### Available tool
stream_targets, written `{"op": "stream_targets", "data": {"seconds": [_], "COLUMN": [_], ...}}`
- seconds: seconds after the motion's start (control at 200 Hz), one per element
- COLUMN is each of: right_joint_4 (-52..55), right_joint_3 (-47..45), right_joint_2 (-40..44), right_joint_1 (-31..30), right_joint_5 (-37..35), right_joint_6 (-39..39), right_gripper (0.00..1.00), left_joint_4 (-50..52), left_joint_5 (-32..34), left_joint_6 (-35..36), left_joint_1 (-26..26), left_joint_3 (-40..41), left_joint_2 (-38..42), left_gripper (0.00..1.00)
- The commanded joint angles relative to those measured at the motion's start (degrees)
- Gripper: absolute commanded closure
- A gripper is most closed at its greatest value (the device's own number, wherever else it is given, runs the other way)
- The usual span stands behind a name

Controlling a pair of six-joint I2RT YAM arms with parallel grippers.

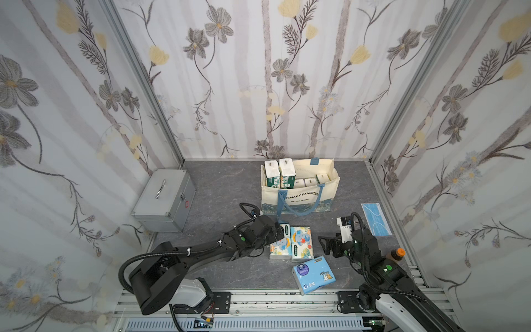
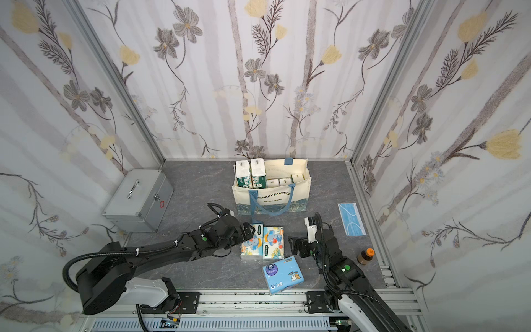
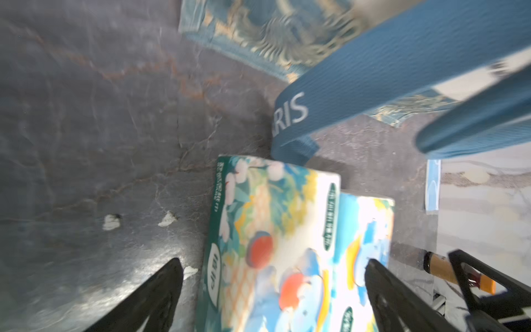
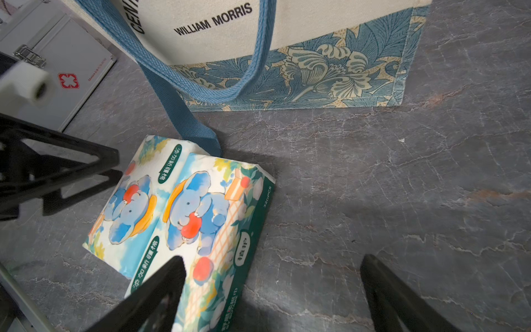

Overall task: Put tissues into the canvas bag
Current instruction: Move the pack of facial tissues to the center of the board, then adjust the pack of facial tissues at the center of the board.

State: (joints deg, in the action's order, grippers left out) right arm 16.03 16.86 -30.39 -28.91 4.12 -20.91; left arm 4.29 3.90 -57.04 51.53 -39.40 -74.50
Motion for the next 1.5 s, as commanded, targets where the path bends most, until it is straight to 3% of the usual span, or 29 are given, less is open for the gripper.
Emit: {"op": "stream_targets", "data": {"seconds": [0.0,0.125,0.27,0.405,0.57,0.725,1.024,1.299,1.499], "right_joint_4": [-2.3,-2.3,3.9,13.9,21.6,24.0,20.2,6.3,4.2], "right_joint_3": [0.5,1.1,4.2,7.3,7.3,6.1,1.4,-3.7,-1.8], "right_joint_2": [-1.1,-3.1,-5.9,-5.5,-1.3,0.5,2.5,2.0,-3.1], "right_joint_1": [-0.1,-0.1,0.1,0.2,0.1,-0.9,-6.5,-8.5,-8.5], "right_joint_5": [-0.6,-0.7,-0.5,6.7,13.5,19.1,21.5,25.1,25.7], "right_joint_6": [0.1,-0.2,-6.9,-16.5,-20.8,-25.1,-31.4,-38.4,-36.0], "right_gripper": [0.04,0.04,0.03,0.02,0.02,0.05,0.06,0.07,0.06], "left_joint_4": [8.6,7.7,-0.2,-10.4,-18.5,-23.5,-23.8,-18.1,-12.6], "left_joint_5": [-3.9,-14.9,-20.3,-25.7,-29.1,-28.5,-29.0,-28.4,-27.7], "left_joint_6": [13.9,16.6,16.4,17.2,17.2,16.1,16.9,17.4,19.0], "left_joint_1": [0.1,1.9,10.2,17.6,20.5,20.6,18.6,8.9,7.9], "left_joint_3": [-0.7,0.8,4.3,6.8,7.9,7.7,2.9,3.1,3.0], "left_joint_2": [5.5,8.3,8.5,5.4,-2.0,-7.2,-15.7,-13.5,-8.5], "left_gripper": [0.0,0.0,0.0,0.03,0.12,0.14,0.16,0.18,0.18]}}
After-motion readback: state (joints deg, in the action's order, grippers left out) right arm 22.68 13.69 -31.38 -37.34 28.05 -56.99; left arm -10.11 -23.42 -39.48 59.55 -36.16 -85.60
